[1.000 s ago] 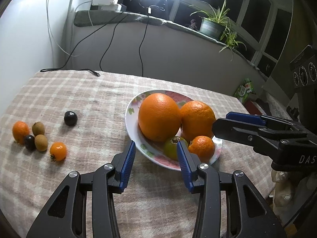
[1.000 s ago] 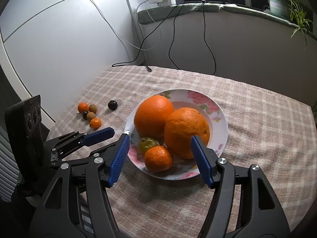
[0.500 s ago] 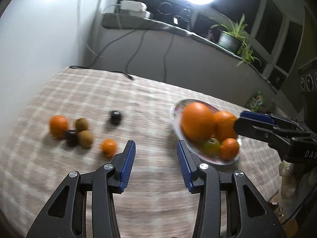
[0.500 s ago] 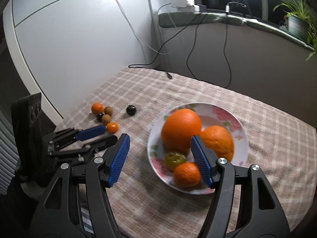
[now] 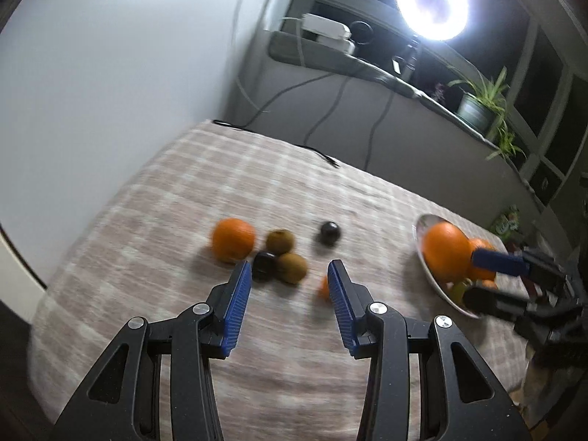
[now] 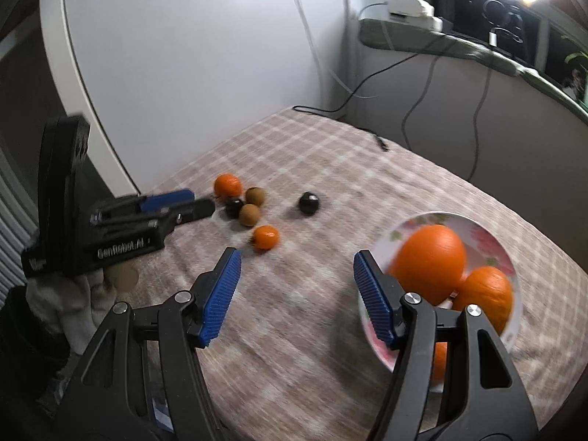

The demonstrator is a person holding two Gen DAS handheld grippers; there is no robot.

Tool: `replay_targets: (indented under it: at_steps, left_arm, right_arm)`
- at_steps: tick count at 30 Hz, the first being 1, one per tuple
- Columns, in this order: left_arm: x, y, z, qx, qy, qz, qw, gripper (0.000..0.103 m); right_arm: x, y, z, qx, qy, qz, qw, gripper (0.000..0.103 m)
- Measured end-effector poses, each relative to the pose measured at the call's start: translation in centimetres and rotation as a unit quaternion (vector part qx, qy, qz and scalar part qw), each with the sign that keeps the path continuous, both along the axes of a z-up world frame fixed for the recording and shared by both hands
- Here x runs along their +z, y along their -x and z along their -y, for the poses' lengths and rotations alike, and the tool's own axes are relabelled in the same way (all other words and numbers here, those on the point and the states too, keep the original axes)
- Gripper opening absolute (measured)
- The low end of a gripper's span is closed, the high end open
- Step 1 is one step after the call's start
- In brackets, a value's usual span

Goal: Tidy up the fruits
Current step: 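Move both tools back to the loose fruits and grasp a mandarin with each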

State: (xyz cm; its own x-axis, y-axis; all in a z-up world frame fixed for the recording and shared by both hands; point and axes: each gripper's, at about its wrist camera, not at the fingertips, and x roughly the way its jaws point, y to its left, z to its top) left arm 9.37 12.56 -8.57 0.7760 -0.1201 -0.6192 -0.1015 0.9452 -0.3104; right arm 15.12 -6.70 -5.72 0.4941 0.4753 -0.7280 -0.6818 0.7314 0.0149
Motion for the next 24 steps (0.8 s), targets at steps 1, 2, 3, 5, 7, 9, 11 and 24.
replay_targets:
  at_steps: [1,2,3,5,7,9,11,24]
  left_arm:
    - [-0.1,-0.2,-0.6,0.004,0.005,-0.001,1.0000,0.042]
    - [-0.2,-0.3,-1.2,0.009,0.009,-0.002,0.9999,0.042]
    - [-0.3,-0.4,-1.6,0.011,0.012,-0.003,0.9999,0.042]
    - [-0.5,-0.8,-2.5,0.015,0.023,-0.006,0.9996,0.042]
    - [-0.7,-1.2,-3.2,0.016,0.029,-0.009,0.9994,0.042]
    - [-1.0,-1.7,-3.8,0.018,0.035,-0.012,0.9991,0.042]
    - [-1.3,-2.2,-4.3,0.017,0.045,-0.016,0.9987,0.042]
    - [-2.5,-4.6,-4.8,0.002,0.055,-0.041,0.9976,0.039]
  right_arm:
    - [-0.2,0.0,-0.5,0.002,0.003,-0.001,1.000,0.067]
    - [-0.5,0.0,-1.1,0.005,0.006,-0.003,1.000,0.067]
    - [-0.8,0.0,-1.7,0.008,0.008,-0.005,1.000,0.067]
    - [-1.5,0.0,-2.9,0.015,0.011,-0.012,1.000,0.067]
    - [-1.9,-0.1,-3.8,0.018,0.014,-0.017,1.000,0.067]
    - [-2.4,-0.4,-4.7,0.020,0.015,-0.023,0.999,0.066]
    - [-3.0,-0.8,-5.4,0.021,0.017,-0.030,0.999,0.064]
    - [-6.0,-3.7,-7.4,0.002,0.034,-0.064,0.997,0.053]
